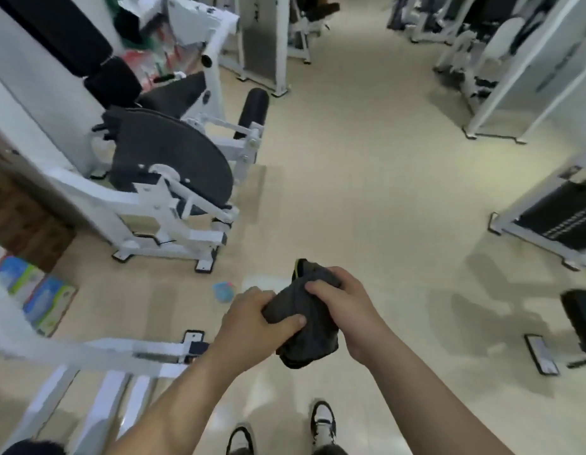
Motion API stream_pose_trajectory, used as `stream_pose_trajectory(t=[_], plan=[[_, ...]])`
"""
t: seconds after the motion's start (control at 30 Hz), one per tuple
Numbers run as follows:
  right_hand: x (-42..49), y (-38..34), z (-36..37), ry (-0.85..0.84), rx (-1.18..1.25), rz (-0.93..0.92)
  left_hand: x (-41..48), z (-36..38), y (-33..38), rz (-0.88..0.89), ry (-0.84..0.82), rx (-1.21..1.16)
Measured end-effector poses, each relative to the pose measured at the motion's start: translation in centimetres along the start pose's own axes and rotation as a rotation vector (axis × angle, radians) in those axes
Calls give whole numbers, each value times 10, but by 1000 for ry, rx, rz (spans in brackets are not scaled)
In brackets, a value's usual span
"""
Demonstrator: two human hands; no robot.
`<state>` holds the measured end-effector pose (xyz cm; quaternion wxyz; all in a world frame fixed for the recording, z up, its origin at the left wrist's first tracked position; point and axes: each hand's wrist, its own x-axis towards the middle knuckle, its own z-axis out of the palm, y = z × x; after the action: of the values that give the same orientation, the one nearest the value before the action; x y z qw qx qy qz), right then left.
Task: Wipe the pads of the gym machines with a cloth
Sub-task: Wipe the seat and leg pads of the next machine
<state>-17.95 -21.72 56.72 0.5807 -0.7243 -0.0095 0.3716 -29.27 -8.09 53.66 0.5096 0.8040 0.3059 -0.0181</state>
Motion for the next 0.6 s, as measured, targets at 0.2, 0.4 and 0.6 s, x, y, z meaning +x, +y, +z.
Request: stream_pose_trajectory(t=[0.2,0.4,0.6], plan=[[-42,58,-119,312,277,75,14,108,80,123,-396,-4],[-98,118,-257,637,380,144,-4,258,167,118,-586,-69],[-139,142,-377,678,443,99,-33,385,248,91,-732,-106]])
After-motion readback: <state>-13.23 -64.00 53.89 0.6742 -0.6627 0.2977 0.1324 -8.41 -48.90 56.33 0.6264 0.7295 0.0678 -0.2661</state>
